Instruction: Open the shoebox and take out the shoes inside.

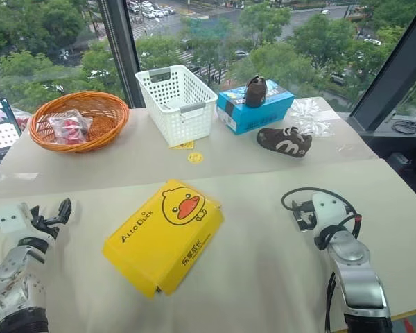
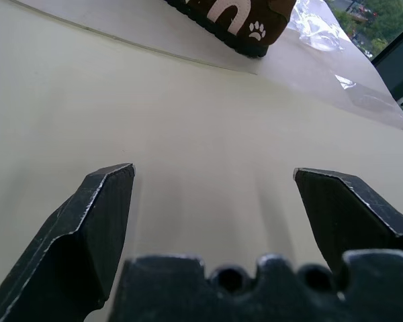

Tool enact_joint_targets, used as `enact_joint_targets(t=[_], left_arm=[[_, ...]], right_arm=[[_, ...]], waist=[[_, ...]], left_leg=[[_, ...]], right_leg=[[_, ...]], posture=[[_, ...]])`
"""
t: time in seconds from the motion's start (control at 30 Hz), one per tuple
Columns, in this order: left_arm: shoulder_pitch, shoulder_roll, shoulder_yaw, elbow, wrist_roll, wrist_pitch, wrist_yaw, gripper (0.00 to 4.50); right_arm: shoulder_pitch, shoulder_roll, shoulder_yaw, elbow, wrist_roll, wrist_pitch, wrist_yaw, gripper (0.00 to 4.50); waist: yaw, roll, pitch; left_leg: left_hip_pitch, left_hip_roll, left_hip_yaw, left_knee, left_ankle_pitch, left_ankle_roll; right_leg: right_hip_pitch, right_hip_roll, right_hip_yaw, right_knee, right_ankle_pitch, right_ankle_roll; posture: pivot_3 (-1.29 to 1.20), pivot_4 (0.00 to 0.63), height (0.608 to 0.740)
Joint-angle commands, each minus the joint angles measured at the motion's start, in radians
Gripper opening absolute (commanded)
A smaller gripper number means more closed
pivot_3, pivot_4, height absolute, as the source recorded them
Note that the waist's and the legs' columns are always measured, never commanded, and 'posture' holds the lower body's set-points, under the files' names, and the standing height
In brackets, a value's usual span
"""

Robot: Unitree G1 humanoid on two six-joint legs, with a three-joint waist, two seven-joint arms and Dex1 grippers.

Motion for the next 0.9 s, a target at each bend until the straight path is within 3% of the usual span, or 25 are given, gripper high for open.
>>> enact_joint_targets(t=[0.03, 0.23, 0.37, 0.43, 0.53, 0.63, 0.77, 0.9], left_arm=[[-0.021, 0.019, -0.023, -0.009, 0.008, -0.012, -0.043, 4.41], [0.025, 0.166, -0.19, -0.058, 0.006, -0.013, -0.462, 4.41], [0.051, 0.305, -0.216, -0.088, 0.012, -0.093, -0.7, 4.41], [0.065, 0.345, -0.229, -0.088, 0.016, -0.108, -0.773, 4.41], [0.069, 0.381, -0.234, -0.055, 0.025, -0.131, -0.846, 4.41], [0.053, 0.417, -0.275, 0.017, 0.081, -0.187, -0.914, 4.41], [0.05, 0.412, -0.291, 0.013, 0.07, -0.177, -0.955, 4.5], [0.048, 0.399, -0.294, 0.021, 0.075, -0.195, -0.966, 3.48]], right_arm=[[-0.007, -0.014, -0.016, -0.022, 0.008, -0.017, 0.004, 4.5], [-0.015, -0.112, 0.002, -0.101, 0.207, 0.088, 0.287, 4.5], [0.043, -0.289, -0.054, -0.263, 0.534, 0.243, 0.623, 4.5], [0.043, -0.35, -0.049, -0.288, 0.601, 0.25, 0.707, 4.5], [0.026, -0.414, -0.013, -0.289, 0.633, 0.246, 0.754, 4.5], [-0.056, -0.423, 0.115, -0.259, 0.56, 0.215, 0.726, 4.5], [-0.096, -0.41, 0.19, -0.261, 0.534, 0.206, 0.696, 3.41], [-0.092, -0.394, 0.237, -0.276, 0.523, 0.201, 0.668, 2.09]], waist=[[0.0, 0.0, 0.0], [-0.002, 0.0, 0.0], [-0.005, 0.0, 0.001], [-0.004, 0.001, 0.001], [-0.003, 0.001, 0.001], [-0.002, 0.0, 0.002], [0.002, 0.0, 0.002], [0.014, 0.0, 0.002]], left_leg=[[0.0, 0.0, 0.0, 0.0, 0.0, 0.0], [0.0, 0.0, 0.0, 0.001, 0.0, 0.0], [0.0, 0.002, 0.0, 0.0, -0.001, 0.0], [0.0, 0.002, -0.001, 0.0, -0.002, 0.0], [0.001, 0.002, 0.0, 0.0, -0.002, 0.001], [0.001, 0.002, 0.0, 0.0, -0.002, 0.001], [0.001, 0.002, 0.0, 0.0, -0.002, 0.0], [-0.002, 0.001, 0.0, 0.0, -0.002, 0.0]], right_leg=[[0.0, 0.0, 0.0, 0.0, 0.0, 0.0], [0.001, 0.001, 0.0, 0.0, 0.0, 0.0], [-0.001, 0.003, 0.0, 0.0, -0.002, -0.001], [0.0, 0.003, 0.0, -0.001, -0.002, -0.001], [0.0, 0.002, 0.0, -0.001, -0.004, 0.002], [0.0, 0.002, 0.0, -0.001, -0.007, 0.006], [-0.001, 0.002, 0.0, 0.0, -0.007, 0.005], [-0.003, 0.001, -0.001, 0.001, -0.003, -0.001]], posture=[[0.0, 0.15, 0.731], [0.0, 0.15, 0.731], [0.0, 0.15, 0.731], [0.0, 0.15, 0.731], [0.0, 0.15, 0.731], [0.0, 0.15, 0.731], [0.0, 0.15, 0.731], [0.0, 0.15, 0.731]])
